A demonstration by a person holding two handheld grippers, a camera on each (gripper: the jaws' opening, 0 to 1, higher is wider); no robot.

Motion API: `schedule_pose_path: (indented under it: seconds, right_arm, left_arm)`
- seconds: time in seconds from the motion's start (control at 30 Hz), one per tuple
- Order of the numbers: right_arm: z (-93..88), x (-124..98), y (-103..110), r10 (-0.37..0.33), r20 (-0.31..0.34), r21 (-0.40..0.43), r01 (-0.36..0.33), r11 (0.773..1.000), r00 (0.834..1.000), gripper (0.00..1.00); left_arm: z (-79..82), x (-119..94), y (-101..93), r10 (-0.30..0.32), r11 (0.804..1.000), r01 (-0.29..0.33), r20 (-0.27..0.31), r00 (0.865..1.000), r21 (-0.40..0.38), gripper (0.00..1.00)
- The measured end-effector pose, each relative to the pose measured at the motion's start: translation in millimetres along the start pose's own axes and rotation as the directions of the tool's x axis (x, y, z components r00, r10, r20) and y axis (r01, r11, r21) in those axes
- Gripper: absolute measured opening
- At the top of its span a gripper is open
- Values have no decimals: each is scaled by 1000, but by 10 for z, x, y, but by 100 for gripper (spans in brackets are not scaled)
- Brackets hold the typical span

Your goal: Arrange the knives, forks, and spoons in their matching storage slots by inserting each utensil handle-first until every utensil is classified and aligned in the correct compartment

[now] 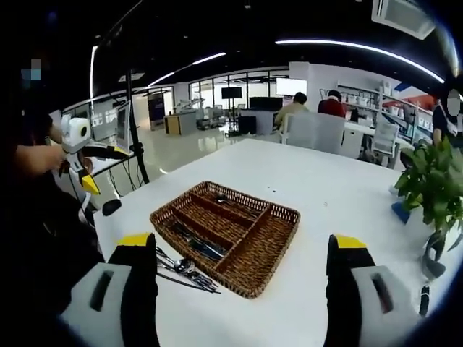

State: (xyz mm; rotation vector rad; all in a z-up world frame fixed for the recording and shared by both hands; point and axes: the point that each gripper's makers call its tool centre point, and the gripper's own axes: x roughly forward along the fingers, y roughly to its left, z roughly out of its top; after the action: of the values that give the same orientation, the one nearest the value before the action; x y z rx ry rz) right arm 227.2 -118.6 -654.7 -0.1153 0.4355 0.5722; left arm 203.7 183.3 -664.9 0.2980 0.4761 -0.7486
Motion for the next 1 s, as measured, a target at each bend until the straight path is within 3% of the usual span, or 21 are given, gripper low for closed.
schedule_pose_path:
  seconds: [0.2, 0.57, 1.0]
  right_arm:
    - [-43, -103, -46, -15, 0, 3, 15, 1000, 1000, 99]
    - [-88, -201, -100, -42, 12, 14, 42, 999, 999, 99]
    - [-93, -210, -151, -63, 16, 20, 63, 998, 998, 99]
  left_arm:
    - [36, 132, -115, -52, 998, 53, -19, 998, 30, 100]
    - [-167, 389, -304, -140, 988, 146, -106, 984, 51, 98]
    - [-362, 622, -407, -152, 980, 171, -180, 972, 97, 89]
